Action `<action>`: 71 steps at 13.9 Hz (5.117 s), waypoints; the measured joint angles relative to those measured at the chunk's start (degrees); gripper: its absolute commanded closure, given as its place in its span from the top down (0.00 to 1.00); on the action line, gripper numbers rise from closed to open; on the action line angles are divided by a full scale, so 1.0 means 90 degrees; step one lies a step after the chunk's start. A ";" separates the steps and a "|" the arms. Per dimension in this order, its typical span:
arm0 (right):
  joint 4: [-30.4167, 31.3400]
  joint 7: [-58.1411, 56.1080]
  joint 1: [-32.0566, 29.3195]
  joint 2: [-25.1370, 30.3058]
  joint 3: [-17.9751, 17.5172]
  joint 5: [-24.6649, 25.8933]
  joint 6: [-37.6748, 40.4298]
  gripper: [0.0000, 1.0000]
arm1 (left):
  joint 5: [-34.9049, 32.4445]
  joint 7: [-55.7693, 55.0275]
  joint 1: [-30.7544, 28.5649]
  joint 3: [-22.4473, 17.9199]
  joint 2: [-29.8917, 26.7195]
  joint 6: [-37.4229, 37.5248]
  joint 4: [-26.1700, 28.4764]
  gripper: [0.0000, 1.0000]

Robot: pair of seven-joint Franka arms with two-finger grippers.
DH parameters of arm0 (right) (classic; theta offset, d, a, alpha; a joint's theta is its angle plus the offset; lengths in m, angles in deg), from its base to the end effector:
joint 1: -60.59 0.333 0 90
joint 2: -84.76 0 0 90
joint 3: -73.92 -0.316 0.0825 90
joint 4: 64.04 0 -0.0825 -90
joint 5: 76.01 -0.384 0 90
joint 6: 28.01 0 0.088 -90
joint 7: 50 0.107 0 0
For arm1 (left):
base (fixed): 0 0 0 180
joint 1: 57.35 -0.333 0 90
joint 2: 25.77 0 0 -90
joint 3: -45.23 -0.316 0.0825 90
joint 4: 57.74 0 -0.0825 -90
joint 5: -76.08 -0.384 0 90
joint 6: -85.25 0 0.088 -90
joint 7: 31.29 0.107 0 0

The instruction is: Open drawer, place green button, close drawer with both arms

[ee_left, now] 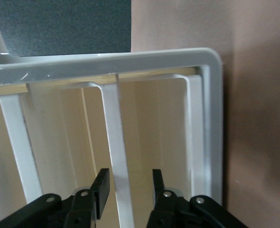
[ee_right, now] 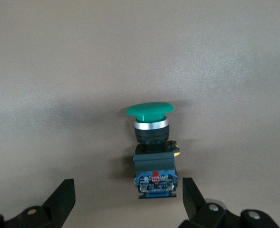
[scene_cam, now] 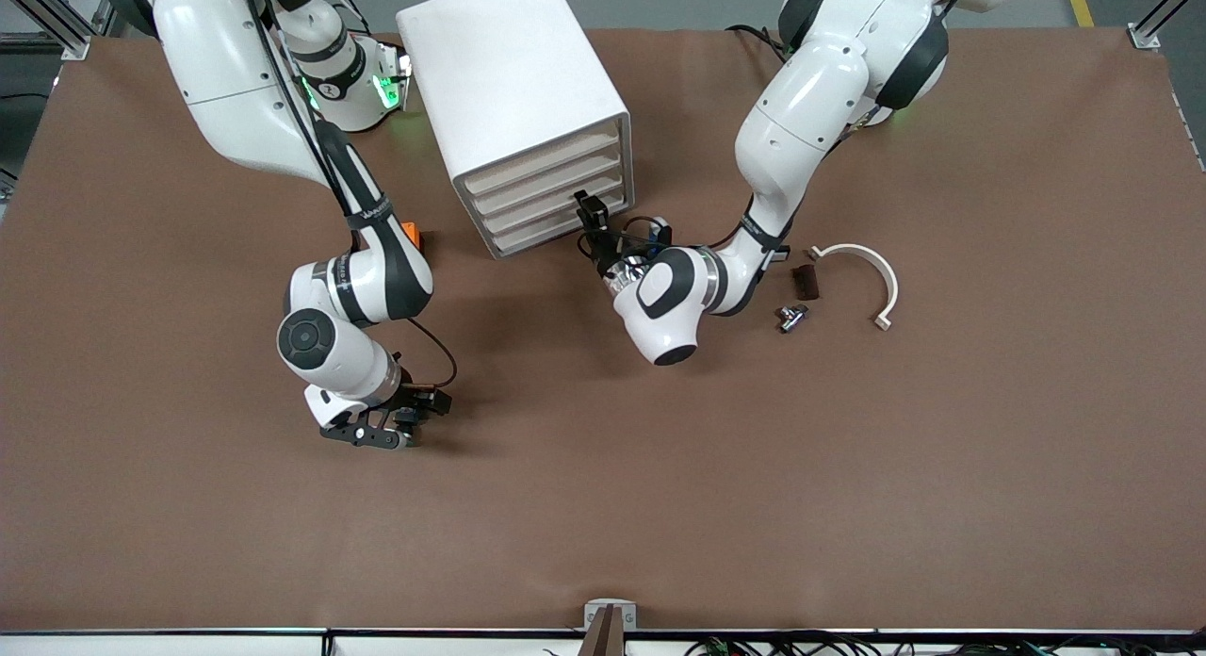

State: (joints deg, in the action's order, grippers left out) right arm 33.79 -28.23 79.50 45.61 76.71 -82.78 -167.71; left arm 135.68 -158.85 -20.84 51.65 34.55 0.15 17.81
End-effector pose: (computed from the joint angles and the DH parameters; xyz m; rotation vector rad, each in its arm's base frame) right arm 0.6512 0.1919 0.1993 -3.0680 0.2695 -0.0474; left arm 0.4279 -0.5114 0.1155 -1.1572 -1.6804 1.4249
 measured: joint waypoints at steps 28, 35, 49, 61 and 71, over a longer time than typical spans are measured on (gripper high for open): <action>0.0295 0.4458 0.1115 0.2115 -0.0122 -0.0105 0.2556 0.00 | 0.0344 -0.0067 -0.1173 0.0078 0.0177 0.0113 -0.0008 0.14; 0.0662 0.7689 0.2796 0.2024 -0.0134 -0.0103 0.1816 0.00 | 0.0402 -0.0027 -0.1403 0.0069 0.0178 0.0085 -0.0026 0.82; 0.0698 0.9408 0.3286 0.1478 -0.0129 -0.0103 0.1523 0.01 | 0.0158 0.5317 -0.1186 -0.1319 -0.0482 -0.0299 -0.1233 1.00; 0.0309 0.9914 0.3567 0.1278 -0.0129 -0.0106 0.1528 1.00 | -0.3013 0.7019 0.0322 -0.2256 -0.1440 -0.2570 -0.1257 1.00; -0.1673 0.4568 0.1784 0.1487 0.0128 0.0161 0.4583 1.00 | -0.4349 0.7014 0.0842 -0.2273 -0.1465 -0.2879 -0.1234 1.00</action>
State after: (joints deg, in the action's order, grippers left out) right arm 18.74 12.88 95.55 58.99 77.86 -81.33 -126.46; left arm 96.54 -95.73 -13.26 31.19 21.37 -25.76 6.70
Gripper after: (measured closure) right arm 0.000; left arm 0.000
